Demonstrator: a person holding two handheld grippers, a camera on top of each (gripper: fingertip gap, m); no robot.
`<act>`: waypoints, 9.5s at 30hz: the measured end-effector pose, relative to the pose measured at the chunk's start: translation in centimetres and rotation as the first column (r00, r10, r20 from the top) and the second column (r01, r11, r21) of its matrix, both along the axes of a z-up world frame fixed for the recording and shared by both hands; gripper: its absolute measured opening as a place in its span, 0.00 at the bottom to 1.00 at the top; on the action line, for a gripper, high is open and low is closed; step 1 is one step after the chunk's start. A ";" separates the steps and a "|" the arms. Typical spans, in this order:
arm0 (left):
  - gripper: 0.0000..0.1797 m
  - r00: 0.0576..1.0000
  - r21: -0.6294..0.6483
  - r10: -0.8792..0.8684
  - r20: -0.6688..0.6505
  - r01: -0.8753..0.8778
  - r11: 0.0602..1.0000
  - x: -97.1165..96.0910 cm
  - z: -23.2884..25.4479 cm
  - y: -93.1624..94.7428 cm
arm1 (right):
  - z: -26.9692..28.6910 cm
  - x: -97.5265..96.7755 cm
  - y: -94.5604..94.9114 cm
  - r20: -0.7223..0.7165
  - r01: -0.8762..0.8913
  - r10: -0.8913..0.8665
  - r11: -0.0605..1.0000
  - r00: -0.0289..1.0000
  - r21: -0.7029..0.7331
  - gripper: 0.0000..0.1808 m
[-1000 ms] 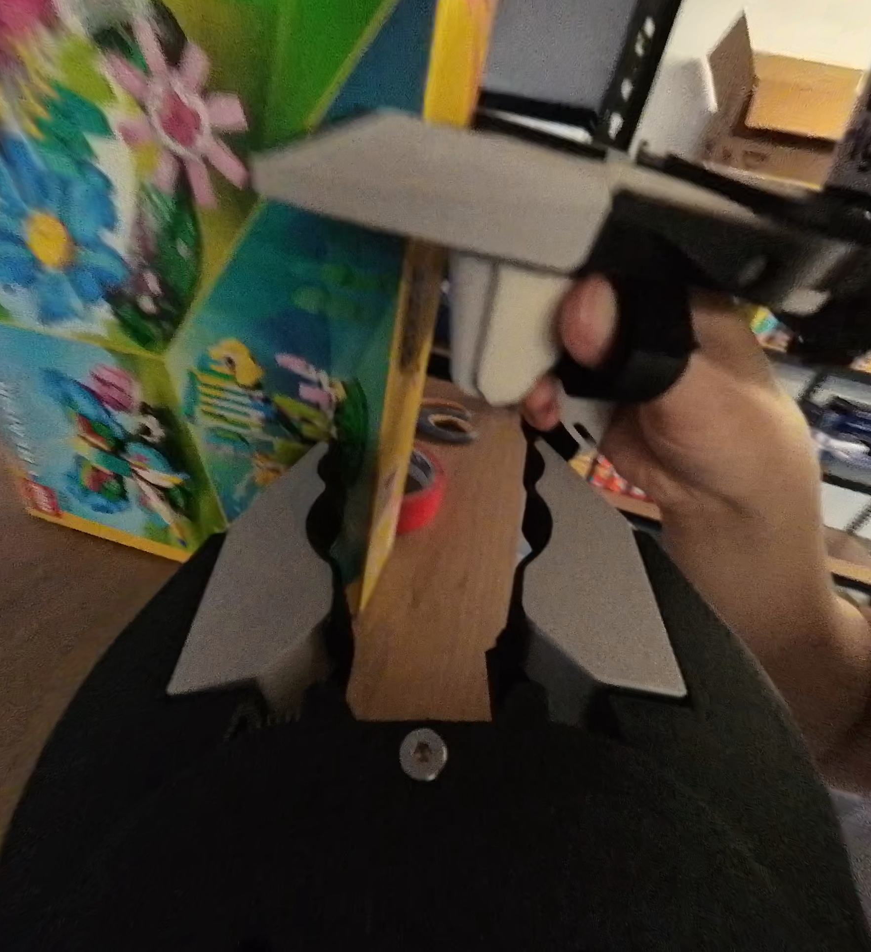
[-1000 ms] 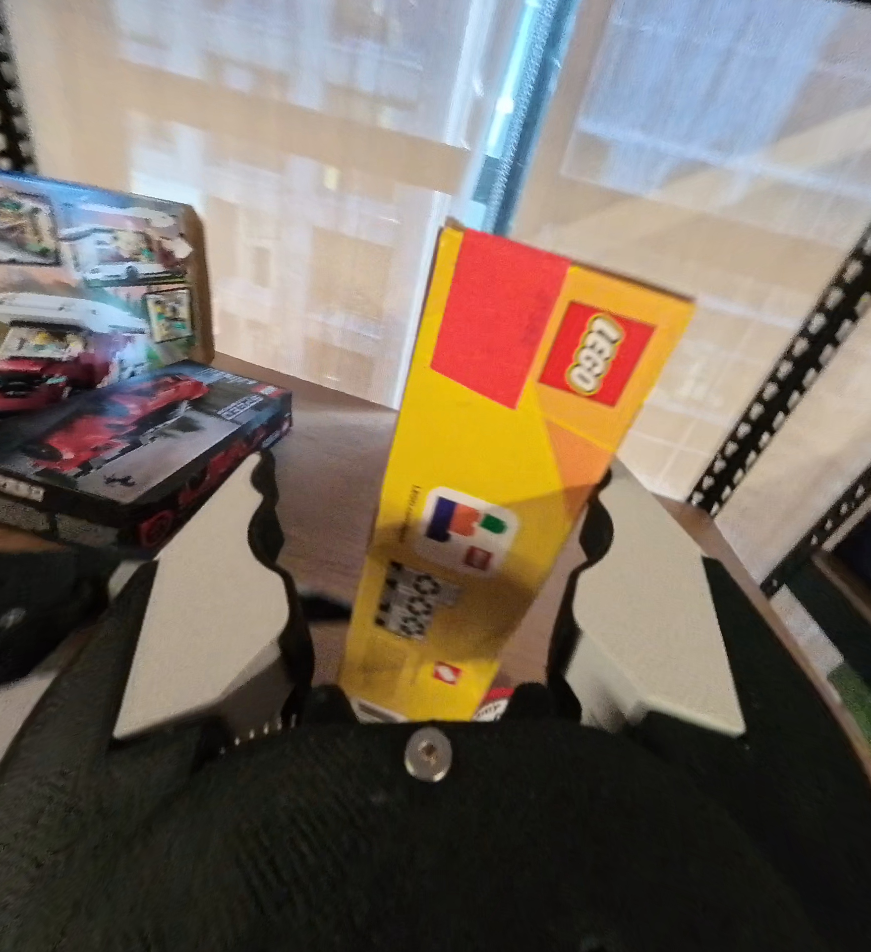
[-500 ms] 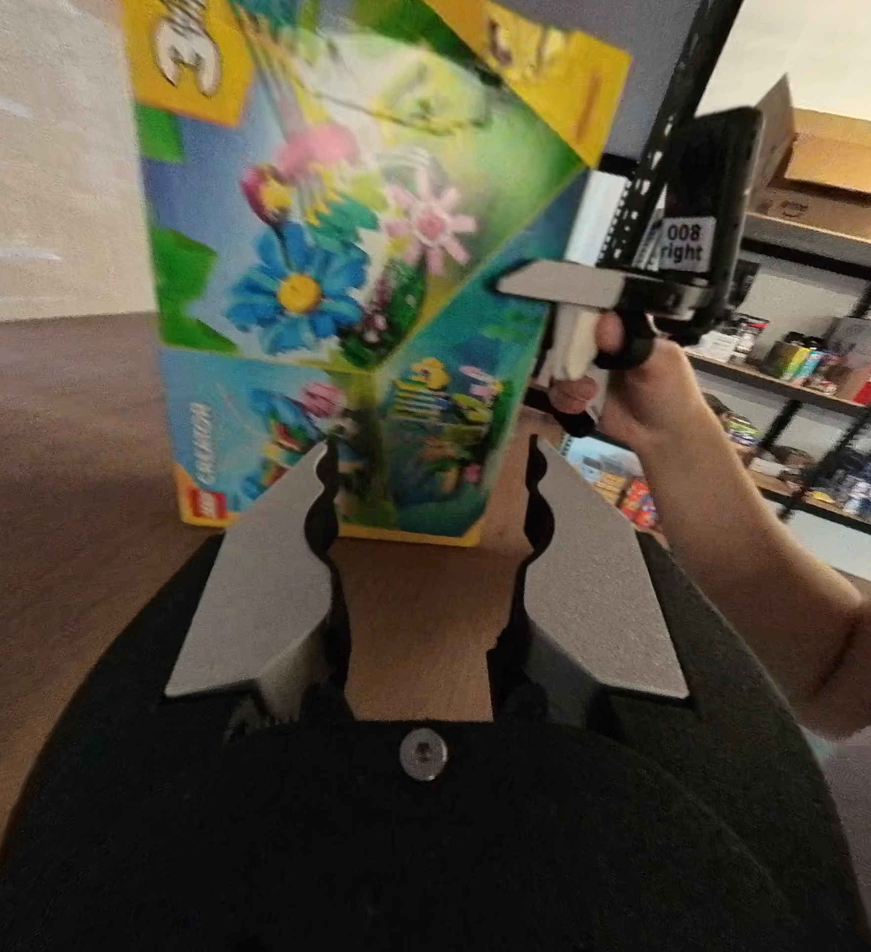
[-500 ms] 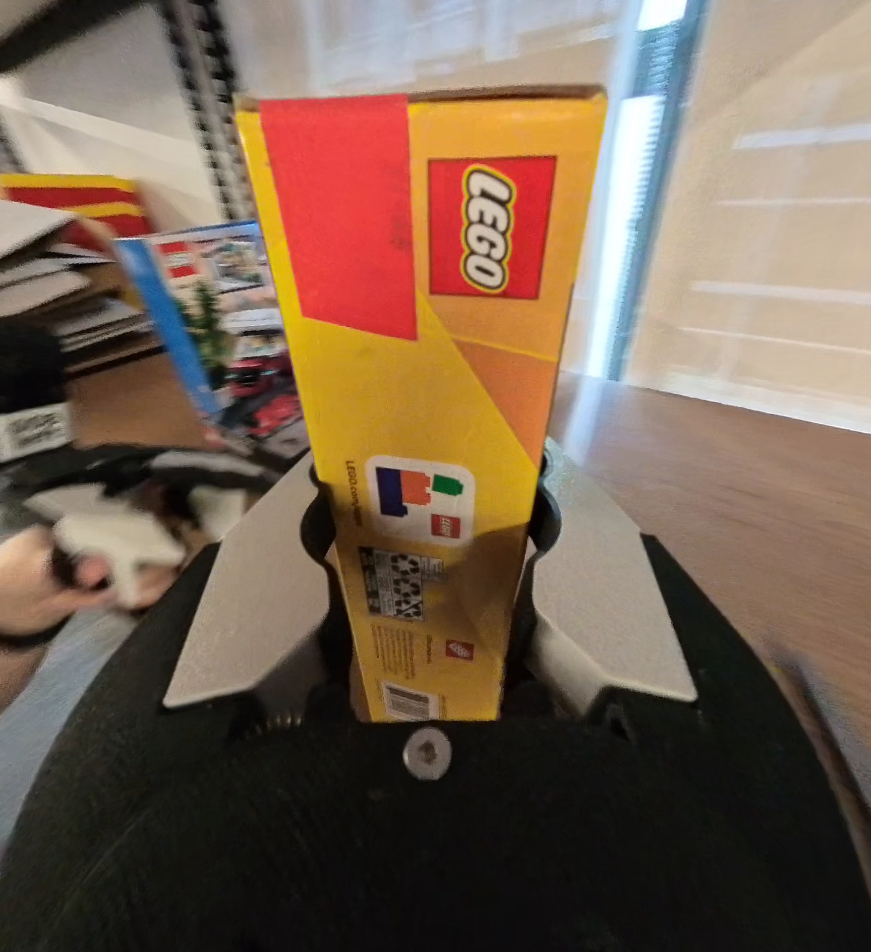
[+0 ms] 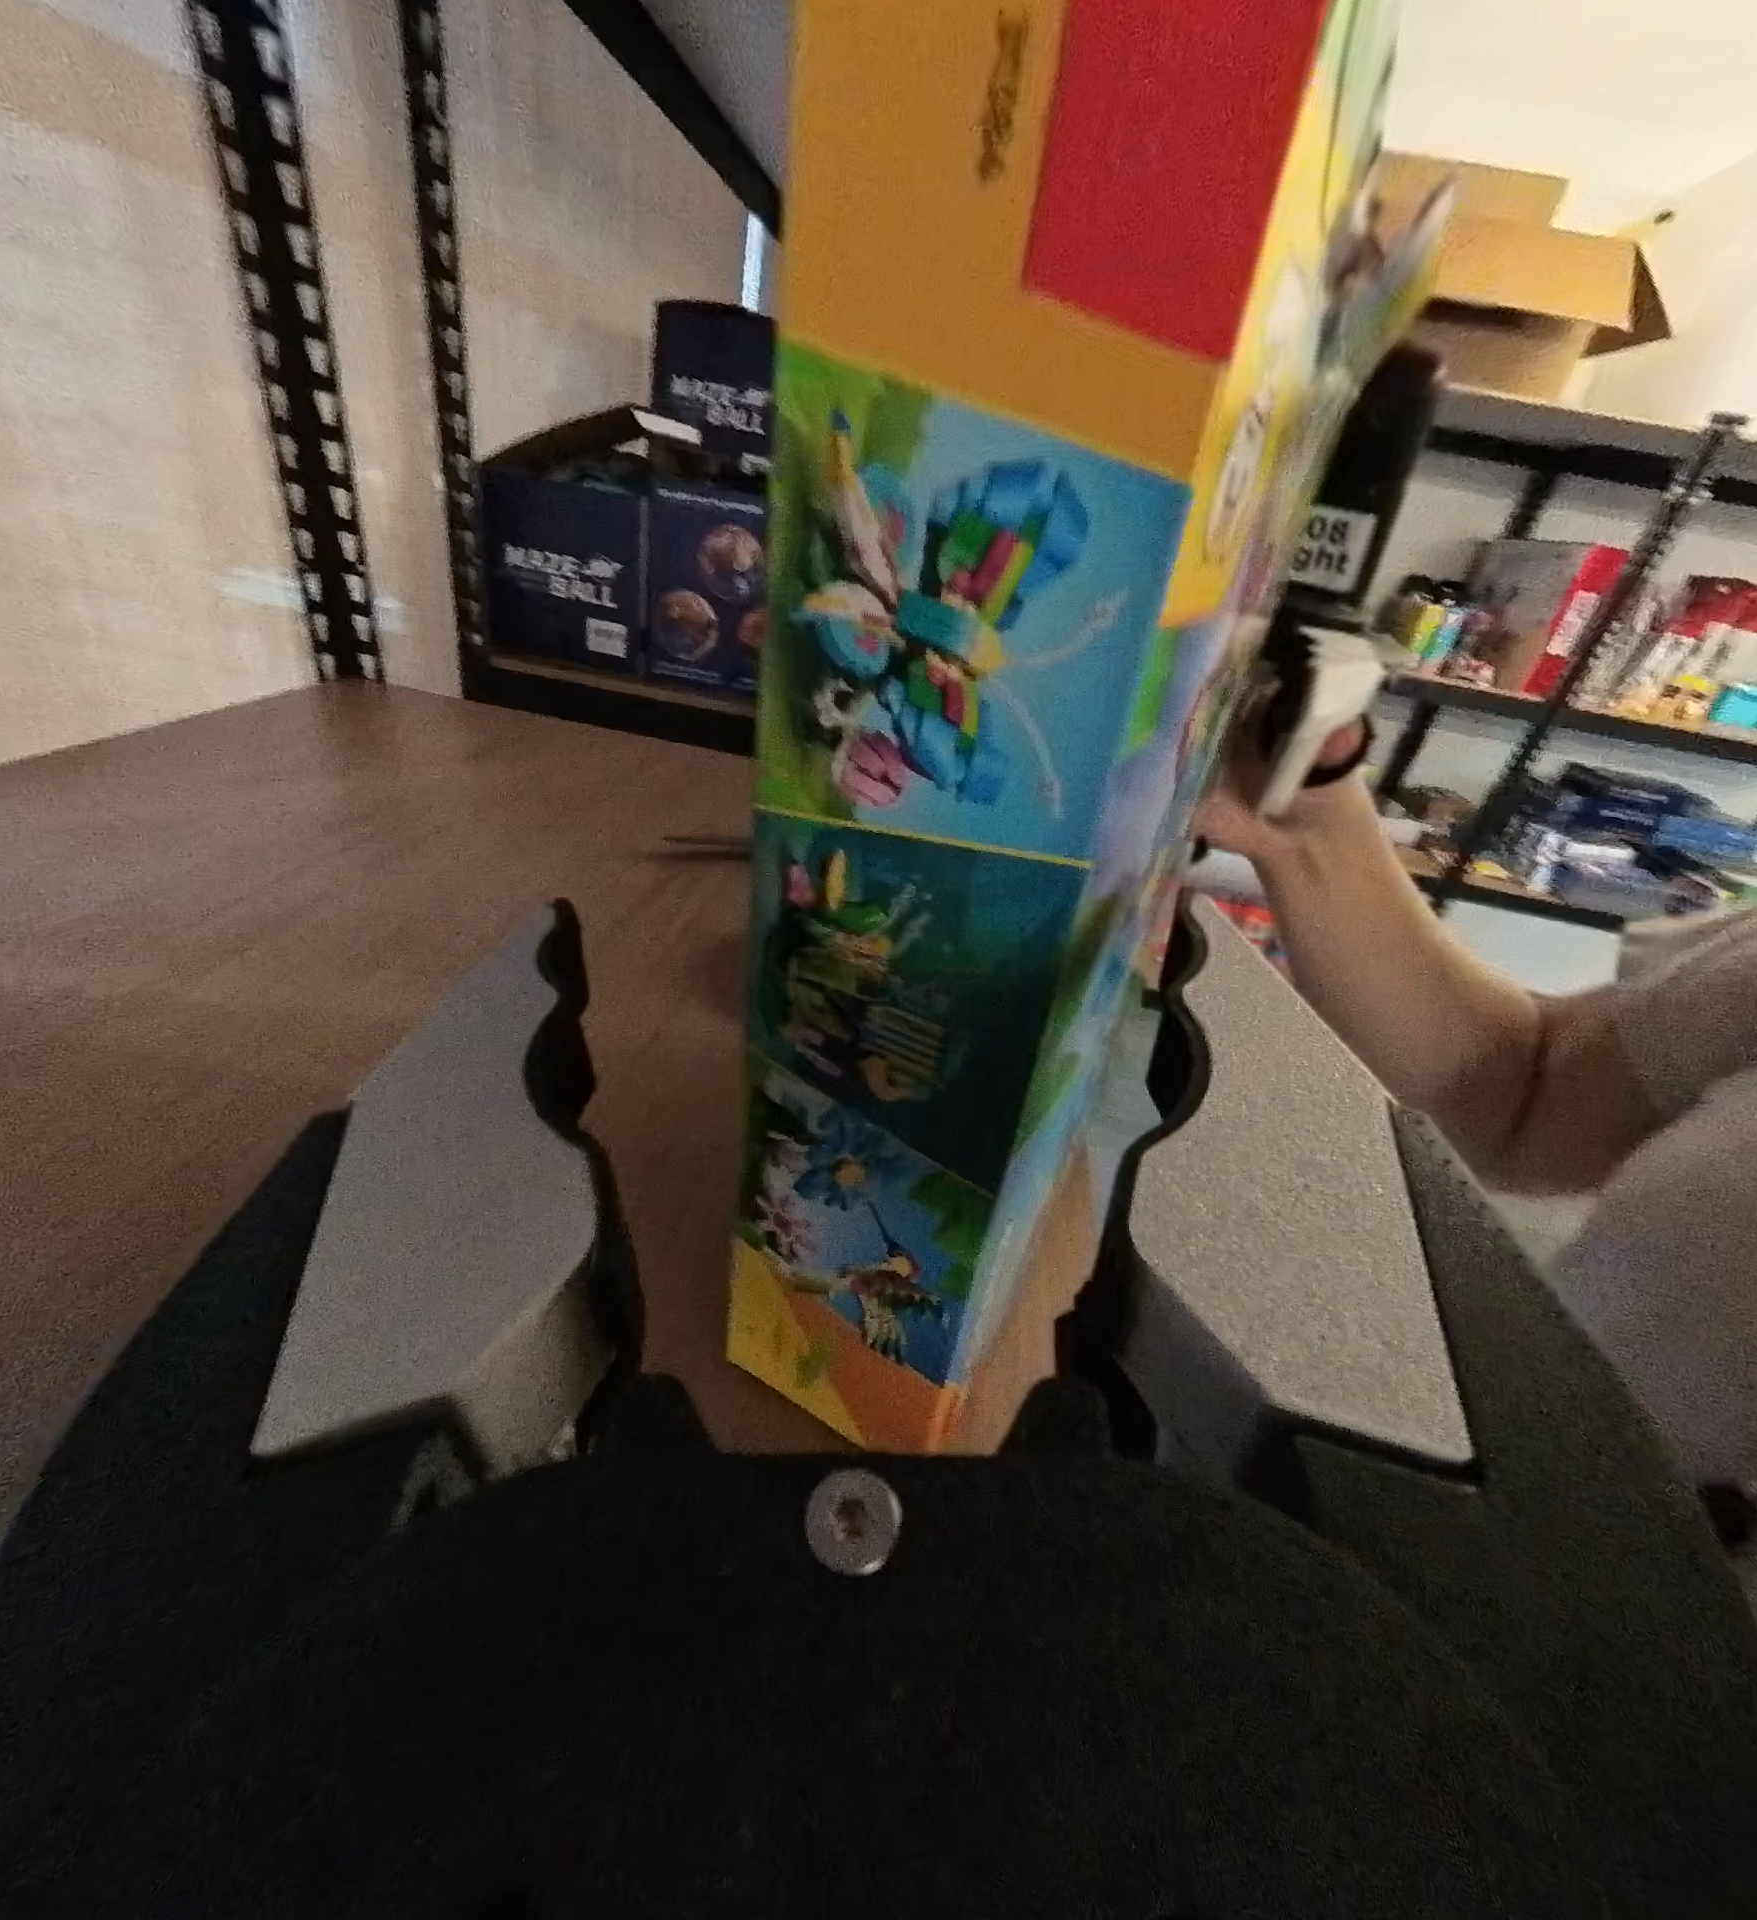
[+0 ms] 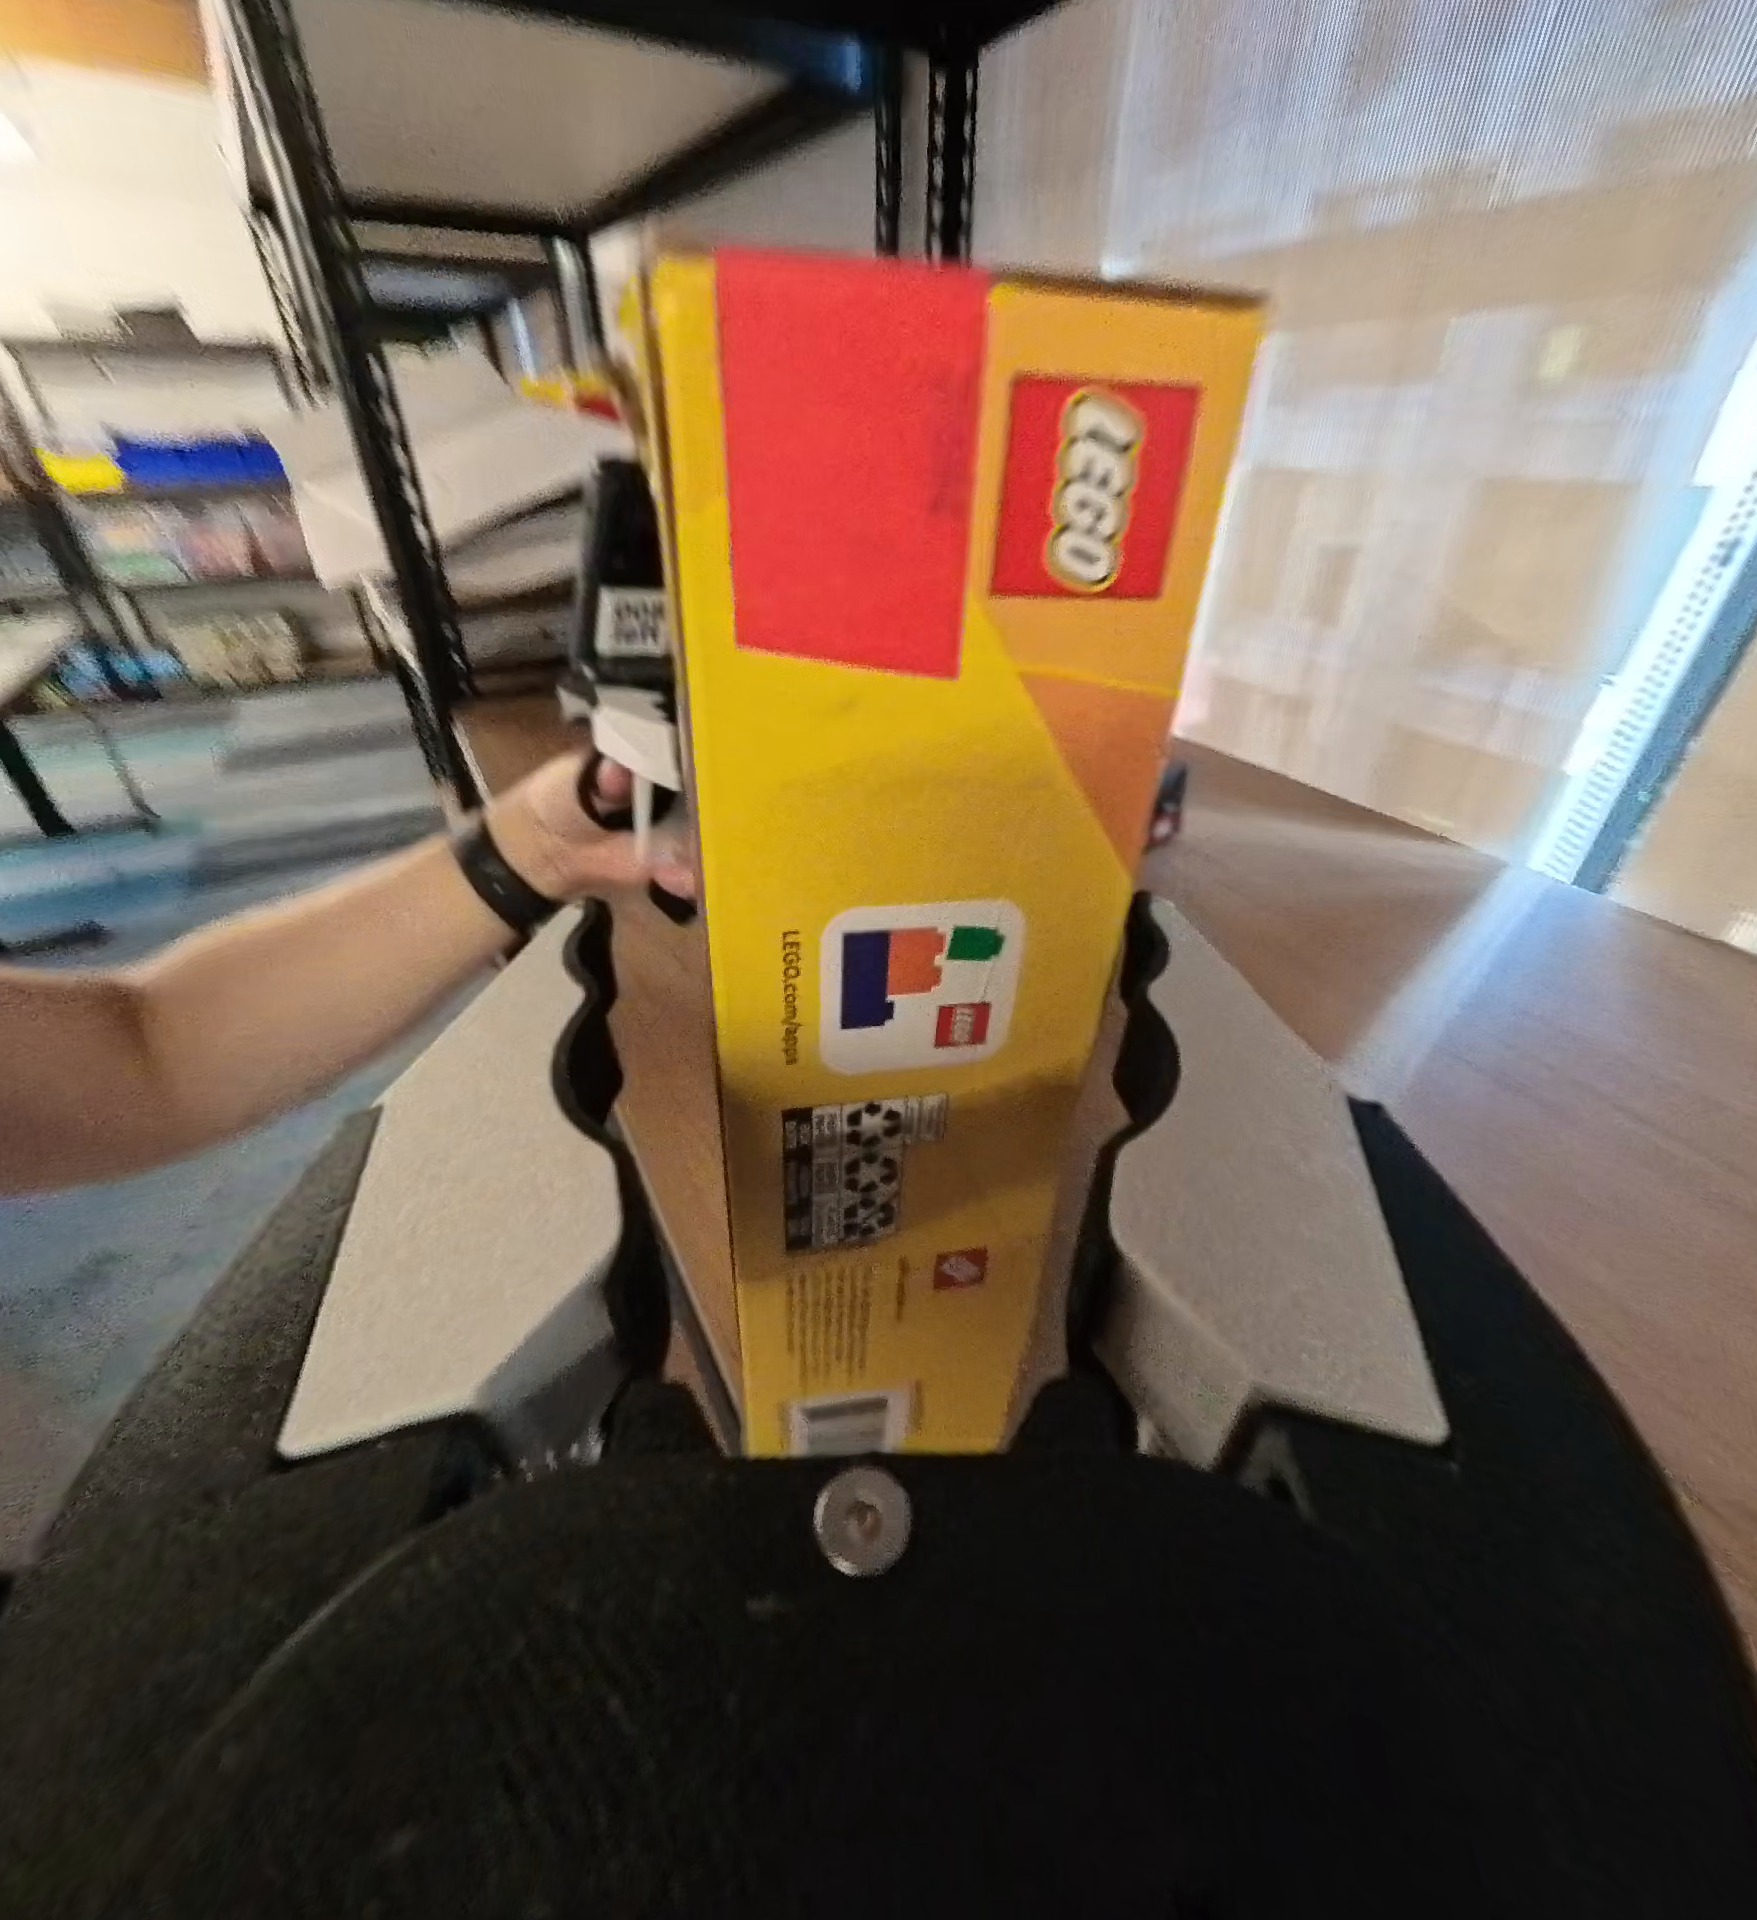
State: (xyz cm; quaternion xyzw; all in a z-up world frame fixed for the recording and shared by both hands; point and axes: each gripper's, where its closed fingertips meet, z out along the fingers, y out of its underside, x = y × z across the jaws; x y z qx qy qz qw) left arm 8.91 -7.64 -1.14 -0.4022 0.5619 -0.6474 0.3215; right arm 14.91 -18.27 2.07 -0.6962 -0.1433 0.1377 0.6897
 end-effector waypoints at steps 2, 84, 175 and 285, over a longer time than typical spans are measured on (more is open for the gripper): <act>0.57 0.995 -0.014 -0.093 -0.032 0.092 0.996 0.1 -1.1 -2.4 | -1.0 0.3 0.5 0.094 0.051 -0.047 0.998 0.995 -0.044 0.43; 0.27 0.165 0.248 0.643 -0.748 -0.829 0.501 -37.6 -58.2 -25.2 | -52.3 -1.5 0.3 0.163 0.628 -0.640 0.617 0.751 -0.475 0.67; 0.13 0.195 0.145 0.851 -0.488 -0.943 0.299 -46.2 -43.9 -32.2 | -44.7 -0.2 -23.4 0.253 0.623 -0.570 0.727 0.782 -0.289 0.13; 0.33 0.531 0.240 0.824 0.198 -0.841 0.484 -27.2 -2.9 8.2 | -8.4 -13.2 -2.0 0.087 0.367 -0.439 0.829 0.894 0.422 0.12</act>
